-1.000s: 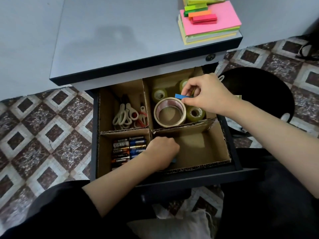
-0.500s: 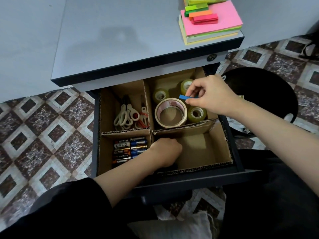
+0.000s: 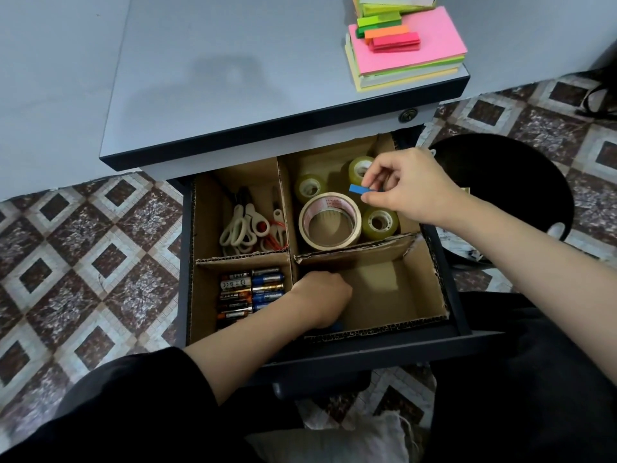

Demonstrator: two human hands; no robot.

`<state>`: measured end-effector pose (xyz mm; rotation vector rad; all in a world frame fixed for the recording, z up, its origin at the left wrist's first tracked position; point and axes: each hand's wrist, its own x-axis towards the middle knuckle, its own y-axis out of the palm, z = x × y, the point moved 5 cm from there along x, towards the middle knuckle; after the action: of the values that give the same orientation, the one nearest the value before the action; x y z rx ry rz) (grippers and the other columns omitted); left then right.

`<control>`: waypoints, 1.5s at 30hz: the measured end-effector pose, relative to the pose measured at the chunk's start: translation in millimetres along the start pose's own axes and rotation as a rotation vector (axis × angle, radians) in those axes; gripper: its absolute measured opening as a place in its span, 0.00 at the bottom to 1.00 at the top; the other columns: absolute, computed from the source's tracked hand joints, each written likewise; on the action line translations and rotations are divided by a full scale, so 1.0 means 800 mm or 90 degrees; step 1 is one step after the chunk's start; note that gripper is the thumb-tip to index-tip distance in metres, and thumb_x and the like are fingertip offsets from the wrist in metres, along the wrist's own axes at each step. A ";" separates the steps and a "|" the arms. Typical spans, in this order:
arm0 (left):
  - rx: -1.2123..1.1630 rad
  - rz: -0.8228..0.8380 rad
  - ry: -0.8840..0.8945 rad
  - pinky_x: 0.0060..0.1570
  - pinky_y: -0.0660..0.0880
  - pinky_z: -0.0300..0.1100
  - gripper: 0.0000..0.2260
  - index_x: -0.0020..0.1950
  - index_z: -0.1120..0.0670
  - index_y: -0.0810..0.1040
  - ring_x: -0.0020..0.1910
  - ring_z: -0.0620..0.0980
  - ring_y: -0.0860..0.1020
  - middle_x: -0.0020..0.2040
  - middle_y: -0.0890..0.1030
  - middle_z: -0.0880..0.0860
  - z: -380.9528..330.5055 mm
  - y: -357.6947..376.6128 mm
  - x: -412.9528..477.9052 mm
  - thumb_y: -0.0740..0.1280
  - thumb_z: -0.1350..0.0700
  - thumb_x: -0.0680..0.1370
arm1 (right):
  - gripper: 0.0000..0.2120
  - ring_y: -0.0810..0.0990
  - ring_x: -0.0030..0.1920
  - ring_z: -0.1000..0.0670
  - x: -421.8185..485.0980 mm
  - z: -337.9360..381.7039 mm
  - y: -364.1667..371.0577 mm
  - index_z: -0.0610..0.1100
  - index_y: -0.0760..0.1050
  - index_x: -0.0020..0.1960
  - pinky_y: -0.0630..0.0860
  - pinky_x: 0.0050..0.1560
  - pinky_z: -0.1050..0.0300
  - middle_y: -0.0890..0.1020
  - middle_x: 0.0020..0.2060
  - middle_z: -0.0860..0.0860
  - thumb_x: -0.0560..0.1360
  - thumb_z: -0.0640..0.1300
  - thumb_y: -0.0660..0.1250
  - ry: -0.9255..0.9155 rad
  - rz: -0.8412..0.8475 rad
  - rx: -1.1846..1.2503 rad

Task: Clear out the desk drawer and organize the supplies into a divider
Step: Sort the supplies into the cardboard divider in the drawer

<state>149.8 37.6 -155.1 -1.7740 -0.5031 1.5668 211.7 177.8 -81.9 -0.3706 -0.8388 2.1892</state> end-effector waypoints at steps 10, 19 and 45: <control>-0.610 -0.154 0.045 0.46 0.75 0.29 0.07 0.46 0.50 0.80 0.43 0.39 0.80 0.43 0.82 0.46 0.069 -0.065 -0.078 0.66 0.61 0.76 | 0.08 0.73 0.23 0.56 -0.027 0.037 -0.021 0.40 0.75 0.36 0.72 0.29 0.66 0.80 0.30 0.49 0.66 0.37 0.75 0.080 0.112 0.192; -0.724 -0.631 -0.224 0.49 0.79 0.43 0.06 0.48 0.49 0.79 0.46 0.46 0.80 0.44 0.81 0.48 0.142 -0.009 -0.069 0.67 0.60 0.76 | 0.10 0.76 0.30 0.59 -0.084 0.040 0.107 0.43 0.75 0.43 0.72 0.32 0.67 0.79 0.32 0.52 0.67 0.37 0.75 0.098 0.517 -0.005; -0.744 -0.654 -0.178 0.45 0.78 0.36 0.05 0.48 0.51 0.81 0.43 0.45 0.80 0.42 0.82 0.48 0.149 -0.007 -0.066 0.69 0.59 0.74 | 0.08 0.76 0.39 0.50 -0.082 0.002 0.174 0.36 0.81 0.49 0.74 0.43 0.58 0.78 0.40 0.45 0.73 0.33 0.65 0.120 0.497 -0.112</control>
<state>25.5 34.7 -116.4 -1.4481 -2.3540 0.7119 179.1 58.6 -173.9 -1.1287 -0.8722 2.7166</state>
